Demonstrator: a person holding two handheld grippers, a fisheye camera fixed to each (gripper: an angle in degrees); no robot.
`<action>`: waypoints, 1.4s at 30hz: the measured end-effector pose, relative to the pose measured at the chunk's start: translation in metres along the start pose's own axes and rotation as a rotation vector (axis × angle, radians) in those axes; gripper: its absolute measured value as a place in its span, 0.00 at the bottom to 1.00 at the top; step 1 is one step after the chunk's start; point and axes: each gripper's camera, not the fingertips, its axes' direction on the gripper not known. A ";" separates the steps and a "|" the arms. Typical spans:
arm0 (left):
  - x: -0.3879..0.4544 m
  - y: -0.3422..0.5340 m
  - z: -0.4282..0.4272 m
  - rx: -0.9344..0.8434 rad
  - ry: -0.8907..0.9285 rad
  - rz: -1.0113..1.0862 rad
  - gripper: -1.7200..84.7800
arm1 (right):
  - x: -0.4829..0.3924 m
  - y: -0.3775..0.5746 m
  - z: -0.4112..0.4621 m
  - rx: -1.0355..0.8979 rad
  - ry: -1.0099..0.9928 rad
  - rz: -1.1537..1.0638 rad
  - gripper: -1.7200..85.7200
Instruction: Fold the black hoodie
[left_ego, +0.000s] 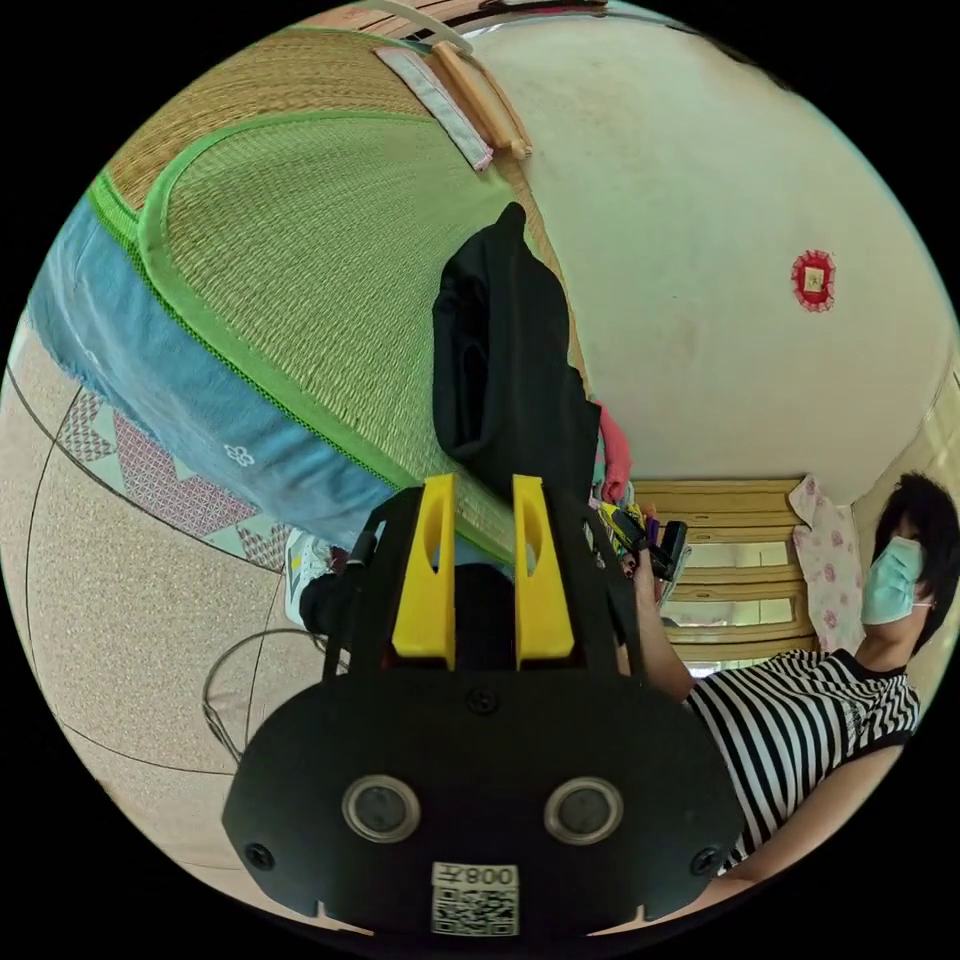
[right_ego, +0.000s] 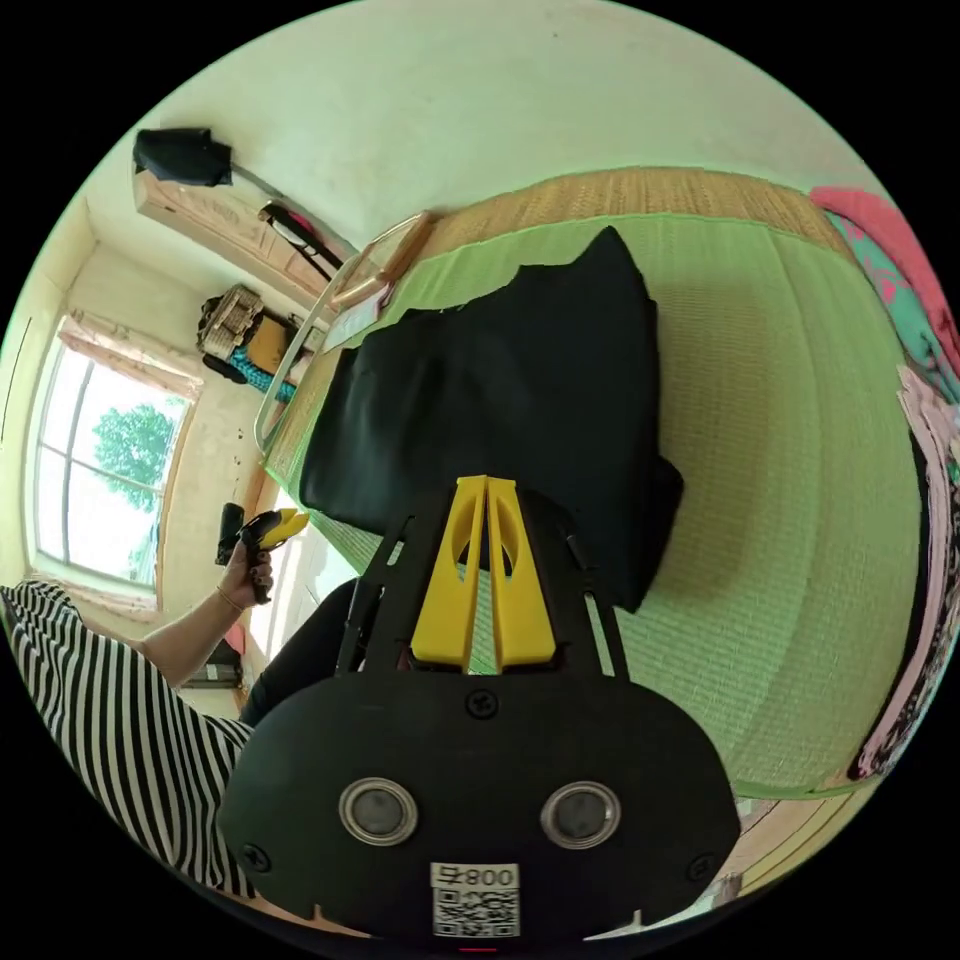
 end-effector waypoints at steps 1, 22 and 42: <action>-0.007 0.002 0.003 0.007 0.045 -0.018 0.13 | -0.020 -0.022 0.013 -0.023 -0.007 -0.032 0.02; -0.049 0.002 0.015 0.023 0.260 -0.068 0.13 | -0.177 -0.313 0.147 -0.271 0.250 -0.068 0.02; 0.050 0.033 0.026 0.009 0.135 0.182 0.08 | -0.283 -0.446 0.096 -0.186 0.009 -0.054 0.09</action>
